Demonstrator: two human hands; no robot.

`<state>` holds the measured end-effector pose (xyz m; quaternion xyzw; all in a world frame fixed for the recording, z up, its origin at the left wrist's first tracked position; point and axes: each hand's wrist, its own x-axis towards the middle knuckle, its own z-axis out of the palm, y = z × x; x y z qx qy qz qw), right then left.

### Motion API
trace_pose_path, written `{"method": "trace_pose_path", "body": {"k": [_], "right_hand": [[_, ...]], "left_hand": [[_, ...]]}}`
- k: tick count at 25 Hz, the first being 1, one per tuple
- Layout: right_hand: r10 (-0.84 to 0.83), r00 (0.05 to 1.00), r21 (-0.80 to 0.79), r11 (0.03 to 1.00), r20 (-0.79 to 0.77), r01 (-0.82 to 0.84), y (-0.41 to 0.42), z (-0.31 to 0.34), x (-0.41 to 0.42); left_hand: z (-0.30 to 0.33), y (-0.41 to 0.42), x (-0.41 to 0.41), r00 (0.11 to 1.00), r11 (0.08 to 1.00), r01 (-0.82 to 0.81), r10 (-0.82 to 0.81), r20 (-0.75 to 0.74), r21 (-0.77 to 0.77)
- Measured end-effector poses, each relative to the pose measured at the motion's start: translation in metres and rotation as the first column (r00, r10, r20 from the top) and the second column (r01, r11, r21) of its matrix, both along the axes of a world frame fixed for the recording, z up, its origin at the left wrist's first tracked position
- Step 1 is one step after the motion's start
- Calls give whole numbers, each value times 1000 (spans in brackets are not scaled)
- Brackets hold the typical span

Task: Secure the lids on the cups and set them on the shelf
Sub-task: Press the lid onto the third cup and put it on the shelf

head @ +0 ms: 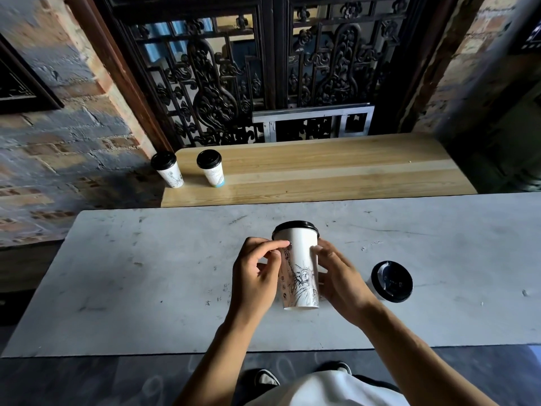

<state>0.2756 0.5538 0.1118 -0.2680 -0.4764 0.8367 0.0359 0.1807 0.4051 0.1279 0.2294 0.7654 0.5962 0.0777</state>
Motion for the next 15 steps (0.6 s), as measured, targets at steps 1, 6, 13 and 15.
{"method": "trace_pose_path", "body": {"k": [1,6,13,15], "right_hand": [[-12,1000,-10,1000,8,12,2,1,0],[-10,999,47,999,37,8,11,3,2],[-31,999,21,999,42,30,12,3,-2],[-40,998,-10,999,51,40,14,0,-2]], "left_hand": [[2,-1,1,999,1000,-18,17,28,14],[7,-6,3,998,999,-28,27,51,19],[7,-9,0,998,999,-54,54,-17,5],[8,-8,0,997,998,-56,56,-45,0]]}}
